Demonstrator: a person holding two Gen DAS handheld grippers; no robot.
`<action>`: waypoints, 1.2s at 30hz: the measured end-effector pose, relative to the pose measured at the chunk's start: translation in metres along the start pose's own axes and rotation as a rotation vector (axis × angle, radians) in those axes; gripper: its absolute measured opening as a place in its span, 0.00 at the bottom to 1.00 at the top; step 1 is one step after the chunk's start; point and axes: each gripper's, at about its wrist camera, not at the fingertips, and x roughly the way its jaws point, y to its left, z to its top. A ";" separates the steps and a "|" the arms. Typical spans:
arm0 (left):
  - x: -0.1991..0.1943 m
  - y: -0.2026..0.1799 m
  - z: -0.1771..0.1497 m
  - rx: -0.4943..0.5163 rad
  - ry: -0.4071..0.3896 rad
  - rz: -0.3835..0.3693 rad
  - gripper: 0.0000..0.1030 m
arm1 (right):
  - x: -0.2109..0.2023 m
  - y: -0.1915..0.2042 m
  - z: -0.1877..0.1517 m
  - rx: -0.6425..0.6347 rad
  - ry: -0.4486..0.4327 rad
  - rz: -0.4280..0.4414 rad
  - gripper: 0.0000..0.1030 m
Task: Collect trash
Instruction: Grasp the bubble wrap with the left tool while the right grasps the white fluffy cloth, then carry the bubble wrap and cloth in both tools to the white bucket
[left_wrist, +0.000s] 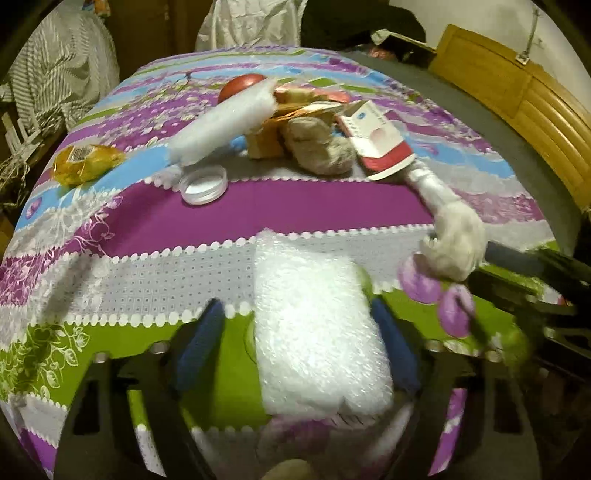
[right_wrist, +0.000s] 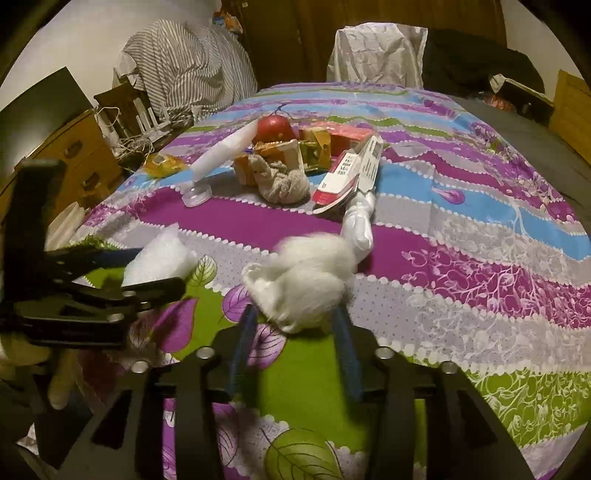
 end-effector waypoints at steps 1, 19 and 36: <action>0.000 0.000 0.000 0.002 -0.004 0.003 0.66 | -0.001 0.000 0.002 0.000 -0.003 0.001 0.61; 0.000 0.009 -0.002 -0.015 -0.049 0.015 0.50 | 0.042 -0.021 0.019 0.239 -0.027 0.012 0.36; -0.136 0.007 -0.009 -0.046 -0.415 0.110 0.49 | -0.108 0.067 0.028 -0.047 -0.457 -0.161 0.34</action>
